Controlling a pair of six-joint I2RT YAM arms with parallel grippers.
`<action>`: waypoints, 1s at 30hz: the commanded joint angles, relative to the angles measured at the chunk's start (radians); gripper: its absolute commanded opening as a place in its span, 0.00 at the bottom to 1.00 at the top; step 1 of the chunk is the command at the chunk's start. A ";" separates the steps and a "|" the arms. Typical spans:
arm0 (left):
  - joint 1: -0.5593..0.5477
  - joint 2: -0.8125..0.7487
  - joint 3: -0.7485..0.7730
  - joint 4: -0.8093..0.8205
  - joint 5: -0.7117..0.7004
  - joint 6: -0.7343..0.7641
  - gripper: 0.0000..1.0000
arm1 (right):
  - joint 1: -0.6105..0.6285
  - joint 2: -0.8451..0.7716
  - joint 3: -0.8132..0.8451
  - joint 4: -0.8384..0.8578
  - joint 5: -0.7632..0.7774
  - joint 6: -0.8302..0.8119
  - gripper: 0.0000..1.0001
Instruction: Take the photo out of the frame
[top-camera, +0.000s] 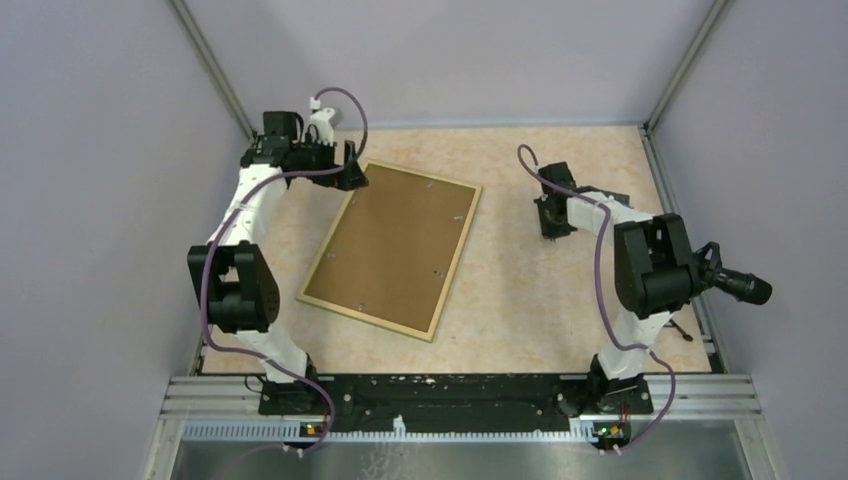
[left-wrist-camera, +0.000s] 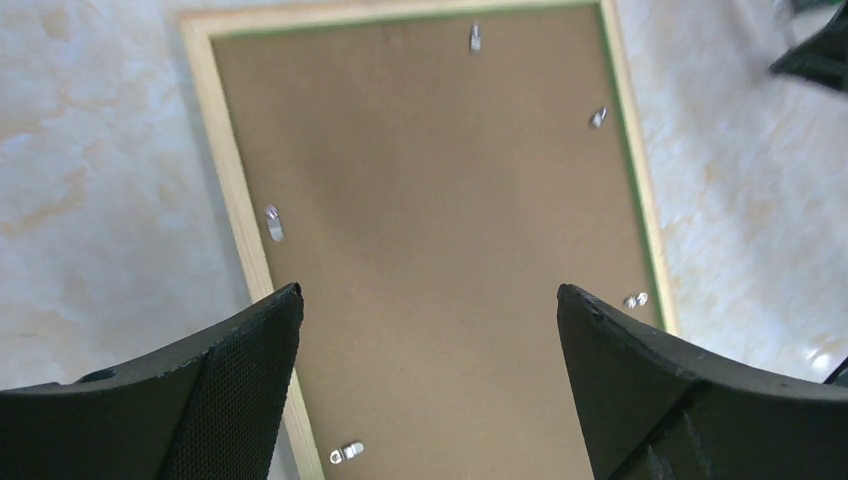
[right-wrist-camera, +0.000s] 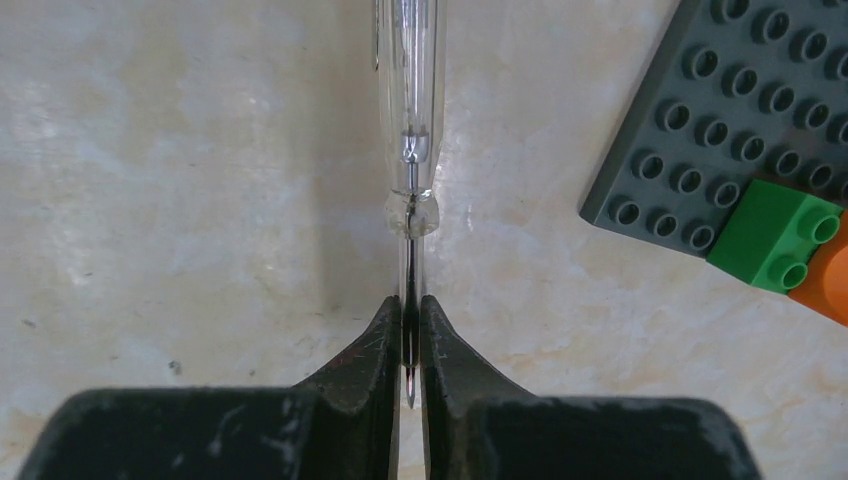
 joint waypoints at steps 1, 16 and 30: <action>-0.088 -0.077 -0.103 -0.042 -0.117 0.172 0.99 | -0.028 0.017 -0.013 0.012 0.039 -0.003 0.11; -0.341 -0.106 -0.263 -0.144 -0.190 0.360 0.99 | -0.050 -0.035 0.018 -0.004 -0.078 -0.034 0.39; -0.638 -0.066 -0.346 0.195 -0.367 0.167 0.99 | -0.005 -0.219 0.091 0.033 -0.330 -0.140 0.66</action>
